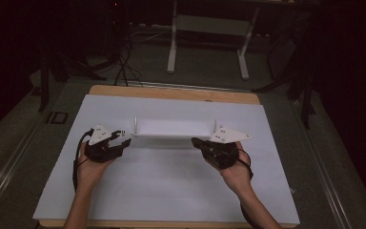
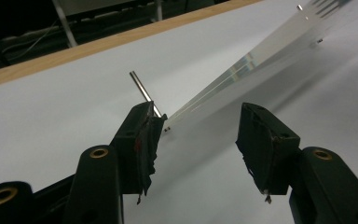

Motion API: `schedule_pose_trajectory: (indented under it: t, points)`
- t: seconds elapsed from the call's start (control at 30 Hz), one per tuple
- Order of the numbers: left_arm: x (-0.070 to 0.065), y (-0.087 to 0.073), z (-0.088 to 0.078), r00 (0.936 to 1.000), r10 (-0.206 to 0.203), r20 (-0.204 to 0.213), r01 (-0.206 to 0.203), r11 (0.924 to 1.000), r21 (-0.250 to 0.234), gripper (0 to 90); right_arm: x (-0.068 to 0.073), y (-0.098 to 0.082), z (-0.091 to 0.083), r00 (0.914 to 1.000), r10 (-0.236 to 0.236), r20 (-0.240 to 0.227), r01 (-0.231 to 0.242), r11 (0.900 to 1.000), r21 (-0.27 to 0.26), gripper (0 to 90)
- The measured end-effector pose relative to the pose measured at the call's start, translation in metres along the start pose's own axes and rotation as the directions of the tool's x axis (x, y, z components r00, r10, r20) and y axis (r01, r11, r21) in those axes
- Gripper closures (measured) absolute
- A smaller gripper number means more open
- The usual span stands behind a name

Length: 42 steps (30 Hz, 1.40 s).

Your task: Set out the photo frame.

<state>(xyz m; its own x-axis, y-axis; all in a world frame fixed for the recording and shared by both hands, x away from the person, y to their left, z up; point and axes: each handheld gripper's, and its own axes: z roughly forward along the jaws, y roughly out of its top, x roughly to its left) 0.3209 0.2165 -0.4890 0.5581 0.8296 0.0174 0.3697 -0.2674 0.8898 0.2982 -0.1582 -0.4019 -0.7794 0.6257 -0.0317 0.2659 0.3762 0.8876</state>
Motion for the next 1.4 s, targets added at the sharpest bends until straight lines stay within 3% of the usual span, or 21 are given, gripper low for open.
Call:
schedule_pose_trajectory:
  t: [0.1, 0.37, 0.53, 0.7, 0.87, 1.2, 1.4]
  points:
    - [-0.001, 0.004, 0.002, 1.0, 0.001, 0.003, -0.001, 0.9999, -0.013, 45.5, -0.001, 0.001, 0.001, 1.0, -0.002, 0.001, 0.002, 1.0, 0.0, 90.0]
    - [-0.001, 0.017, 0.008, 0.9981, 0.052, 0.034, -0.051, 0.9977, -0.045, 44.8, -0.004, 0.008, 0.002, 0.9996, -0.024, 0.015, 0.024, 1.0, 0.015, 90.0]
    - [-0.002, 0.021, 0.008, 0.9971, 0.058, 0.049, -0.054, 0.996, -0.071, 44.8, -0.007, 0.011, 0.005, 0.9996, -0.019, 0.023, 0.019, 1.0, 0.011, 90.0]
    - [-0.002, 0.026, 0.01, 0.9954, 0.075, 0.059, -0.071, 0.9949, -0.072, 44.8, -0.009, 0.014, 0.007, 0.9994, -0.017, 0.031, 0.017, 1.0, 0.009, 90.0]
    - [0.0, 0.029, 0.013, 0.9962, 0.056, 0.067, -0.05, 0.9956, -0.079, 50.8, -0.013, 0.016, 0.008, 0.9986, -0.016, 0.051, 0.016, 1.0, 0.009, 90.0]
    - [0.003, 0.035, 0.017, 0.998, 0.035, 0.051, -0.031, 0.9965, -0.078, 51.5, -0.024, 0.008, 0.006, 0.9957, -0.014, 0.091, 0.011, 0.999, 0.03, 86.9]
    - [0.006, 0.041, 0.019, 0.9983, 0.031, 0.049, -0.028, 0.9978, -0.06, 52.2, -0.035, -0.001, 0.004, 0.993, 0.01, 0.117, -0.015, 0.999, 0.038, 84.3]
